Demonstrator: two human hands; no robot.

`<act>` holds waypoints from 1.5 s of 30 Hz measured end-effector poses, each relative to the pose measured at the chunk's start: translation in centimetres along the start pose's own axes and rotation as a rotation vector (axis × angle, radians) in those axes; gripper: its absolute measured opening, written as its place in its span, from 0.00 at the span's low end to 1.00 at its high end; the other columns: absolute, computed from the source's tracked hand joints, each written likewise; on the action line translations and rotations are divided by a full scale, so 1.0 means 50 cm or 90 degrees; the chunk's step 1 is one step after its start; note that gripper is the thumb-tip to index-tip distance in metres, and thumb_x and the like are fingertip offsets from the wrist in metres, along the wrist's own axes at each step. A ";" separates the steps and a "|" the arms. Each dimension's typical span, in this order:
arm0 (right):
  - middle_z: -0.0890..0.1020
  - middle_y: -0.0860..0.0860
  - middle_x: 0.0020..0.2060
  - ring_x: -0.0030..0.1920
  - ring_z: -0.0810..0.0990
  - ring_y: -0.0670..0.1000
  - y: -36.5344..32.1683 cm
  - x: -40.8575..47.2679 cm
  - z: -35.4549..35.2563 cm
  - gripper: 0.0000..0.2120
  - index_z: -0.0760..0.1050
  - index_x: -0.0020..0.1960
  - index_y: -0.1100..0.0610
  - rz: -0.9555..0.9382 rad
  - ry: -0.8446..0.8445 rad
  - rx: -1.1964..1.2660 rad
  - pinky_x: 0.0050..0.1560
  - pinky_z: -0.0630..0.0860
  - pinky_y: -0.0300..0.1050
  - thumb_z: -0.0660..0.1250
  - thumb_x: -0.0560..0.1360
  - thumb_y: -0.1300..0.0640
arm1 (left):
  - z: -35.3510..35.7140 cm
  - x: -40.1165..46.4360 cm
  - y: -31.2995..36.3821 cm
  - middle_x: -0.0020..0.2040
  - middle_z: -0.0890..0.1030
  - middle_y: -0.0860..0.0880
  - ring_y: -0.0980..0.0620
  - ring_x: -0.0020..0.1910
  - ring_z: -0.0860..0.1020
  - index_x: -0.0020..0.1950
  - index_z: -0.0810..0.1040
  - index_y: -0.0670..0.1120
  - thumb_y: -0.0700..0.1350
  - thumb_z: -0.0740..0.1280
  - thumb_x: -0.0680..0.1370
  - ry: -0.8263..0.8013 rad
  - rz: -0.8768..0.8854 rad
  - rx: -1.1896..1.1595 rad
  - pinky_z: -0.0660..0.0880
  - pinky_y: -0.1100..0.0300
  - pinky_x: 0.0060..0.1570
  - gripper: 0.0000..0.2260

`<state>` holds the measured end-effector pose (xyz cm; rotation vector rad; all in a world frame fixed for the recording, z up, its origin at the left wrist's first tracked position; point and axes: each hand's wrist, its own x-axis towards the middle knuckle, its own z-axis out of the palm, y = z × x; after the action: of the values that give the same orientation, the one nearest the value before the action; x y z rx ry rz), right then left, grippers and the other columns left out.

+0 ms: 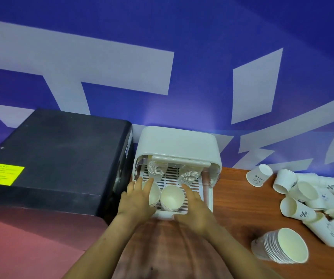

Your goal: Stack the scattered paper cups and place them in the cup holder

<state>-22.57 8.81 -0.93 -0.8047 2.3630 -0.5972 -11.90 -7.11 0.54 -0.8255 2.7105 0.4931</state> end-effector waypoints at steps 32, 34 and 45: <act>0.79 0.47 0.46 0.47 0.77 0.47 0.487 -0.505 -0.272 0.15 0.75 0.60 0.52 0.014 0.053 0.065 0.51 0.72 0.37 0.69 0.74 0.53 | 0.166 -0.330 0.611 0.62 0.77 0.53 0.52 0.61 0.74 0.66 0.71 0.54 0.53 0.65 0.76 0.045 0.199 -0.147 0.72 0.56 0.57 0.19; 0.79 0.48 0.47 0.46 0.76 0.45 0.537 -0.534 -0.288 0.16 0.75 0.61 0.52 0.031 0.051 0.076 0.47 0.70 0.33 0.70 0.74 0.53 | 0.195 -0.343 0.652 0.62 0.76 0.54 0.52 0.62 0.74 0.65 0.71 0.54 0.54 0.65 0.76 0.014 0.203 -0.140 0.72 0.57 0.57 0.18; 0.80 0.46 0.42 0.43 0.79 0.46 0.677 -0.598 -0.340 0.06 0.74 0.47 0.45 0.091 0.101 0.072 0.49 0.76 0.43 0.69 0.74 0.54 | 0.232 -0.287 0.777 0.62 0.75 0.53 0.53 0.62 0.73 0.67 0.69 0.54 0.54 0.64 0.77 -0.044 0.252 -0.107 0.72 0.56 0.58 0.19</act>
<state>-27.35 56.64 3.47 -0.5517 2.4780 -0.7516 -21.03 34.73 4.34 -0.2930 2.7994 0.8237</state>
